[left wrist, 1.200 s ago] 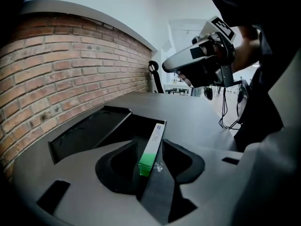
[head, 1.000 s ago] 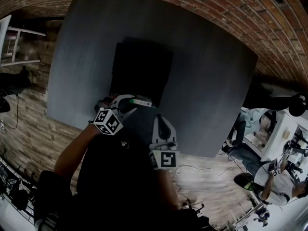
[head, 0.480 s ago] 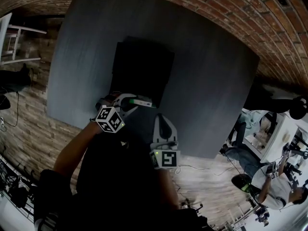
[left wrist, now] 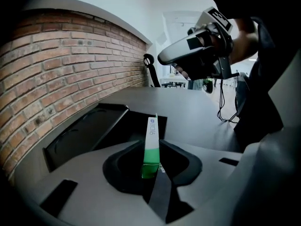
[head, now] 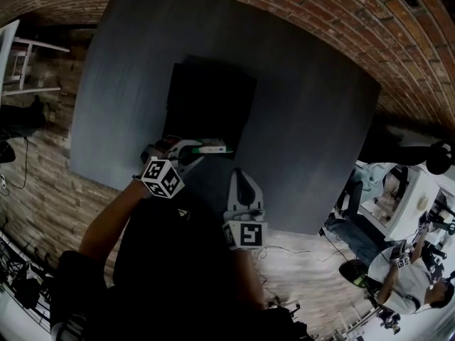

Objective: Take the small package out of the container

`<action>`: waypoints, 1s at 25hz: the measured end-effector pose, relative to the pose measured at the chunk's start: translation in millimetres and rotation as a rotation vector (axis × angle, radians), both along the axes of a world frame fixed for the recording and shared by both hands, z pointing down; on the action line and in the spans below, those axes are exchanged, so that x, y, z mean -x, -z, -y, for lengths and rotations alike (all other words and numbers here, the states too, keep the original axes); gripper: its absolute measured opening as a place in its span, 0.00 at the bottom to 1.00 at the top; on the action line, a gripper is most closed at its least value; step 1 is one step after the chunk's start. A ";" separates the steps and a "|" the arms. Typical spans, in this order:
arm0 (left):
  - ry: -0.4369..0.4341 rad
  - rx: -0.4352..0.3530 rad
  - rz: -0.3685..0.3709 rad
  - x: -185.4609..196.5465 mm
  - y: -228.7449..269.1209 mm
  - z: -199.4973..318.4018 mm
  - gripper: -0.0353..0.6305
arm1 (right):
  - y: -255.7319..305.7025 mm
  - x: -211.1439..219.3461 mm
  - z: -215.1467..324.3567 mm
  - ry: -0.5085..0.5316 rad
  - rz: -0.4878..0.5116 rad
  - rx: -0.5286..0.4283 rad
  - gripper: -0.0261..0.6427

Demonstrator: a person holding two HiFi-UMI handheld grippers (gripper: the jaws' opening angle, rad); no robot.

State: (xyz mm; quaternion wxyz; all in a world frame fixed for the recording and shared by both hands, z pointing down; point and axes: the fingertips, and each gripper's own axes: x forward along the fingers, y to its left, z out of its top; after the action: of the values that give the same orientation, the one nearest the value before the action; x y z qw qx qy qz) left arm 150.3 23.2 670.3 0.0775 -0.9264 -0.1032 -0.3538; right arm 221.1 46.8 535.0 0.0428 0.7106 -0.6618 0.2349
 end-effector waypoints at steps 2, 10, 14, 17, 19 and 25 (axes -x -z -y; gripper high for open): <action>0.020 0.019 -0.007 0.0 2.6 1.3 0.23 | -1.9 1.5 -5.5 0.015 -0.011 0.007 0.08; 0.091 0.047 -0.045 3.8 17.8 6.0 0.22 | 1.1 7.1 -16.9 0.030 -0.032 0.006 0.08; 0.147 0.052 -0.081 6.6 32.2 7.3 0.22 | 5.1 8.5 -22.0 0.023 -0.043 0.003 0.08; 0.213 0.080 -0.119 7.7 46.2 8.7 0.22 | 9.1 8.6 -25.5 0.035 -0.067 0.001 0.08; 0.258 0.105 -0.144 9.5 55.7 8.6 0.22 | 14.1 9.7 -27.0 0.035 -0.067 -0.002 0.07; 0.393 0.150 -0.194 20.0 78.9 3.7 0.22 | 30.5 15.9 -31.6 0.054 -0.078 -0.040 0.08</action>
State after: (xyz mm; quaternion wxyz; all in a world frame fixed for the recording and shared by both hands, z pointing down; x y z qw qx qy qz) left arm 130.3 19.5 591.4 -0.0523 -0.9615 0.0611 -0.2628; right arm 205.2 78.4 504.6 0.0608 0.7017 -0.6832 0.1926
